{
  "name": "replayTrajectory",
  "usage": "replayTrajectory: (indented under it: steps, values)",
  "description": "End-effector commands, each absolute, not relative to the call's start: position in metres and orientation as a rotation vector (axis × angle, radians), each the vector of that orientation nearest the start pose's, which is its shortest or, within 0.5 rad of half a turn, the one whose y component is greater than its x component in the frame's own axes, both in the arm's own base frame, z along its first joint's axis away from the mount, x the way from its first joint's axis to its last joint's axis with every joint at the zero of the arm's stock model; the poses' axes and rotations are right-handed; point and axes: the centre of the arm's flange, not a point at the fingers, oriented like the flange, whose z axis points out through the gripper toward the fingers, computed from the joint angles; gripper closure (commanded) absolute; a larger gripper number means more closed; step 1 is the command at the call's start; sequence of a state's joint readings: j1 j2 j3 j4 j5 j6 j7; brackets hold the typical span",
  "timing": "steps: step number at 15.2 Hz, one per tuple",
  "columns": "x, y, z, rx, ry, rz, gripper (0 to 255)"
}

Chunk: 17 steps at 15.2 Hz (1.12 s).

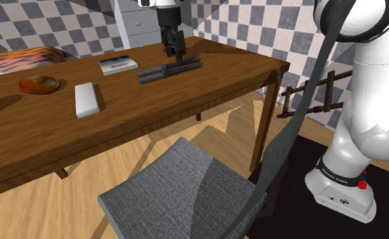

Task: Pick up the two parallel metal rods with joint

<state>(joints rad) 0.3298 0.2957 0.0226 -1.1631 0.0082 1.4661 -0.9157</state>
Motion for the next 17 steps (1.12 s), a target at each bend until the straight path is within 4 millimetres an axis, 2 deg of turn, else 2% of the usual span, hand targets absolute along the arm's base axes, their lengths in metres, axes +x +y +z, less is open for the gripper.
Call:
replayTrajectory:
  steps: [1, 7, 9, 10, 17]
  values:
    - [0.596, 0.227, 0.627, -2.485, -1.900, -0.017, 0]
    - [0.596, 0.227, 0.595, -2.485, -1.900, -0.017, 0]
    - [0.596, 0.227, 0.592, -2.485, -1.900, -0.017, 0]
    - [0.595, 0.228, 0.592, -2.485, -1.900, -0.017, 255]
    - [0.596, 0.228, 0.592, -2.485, -1.900, -0.017, 255]
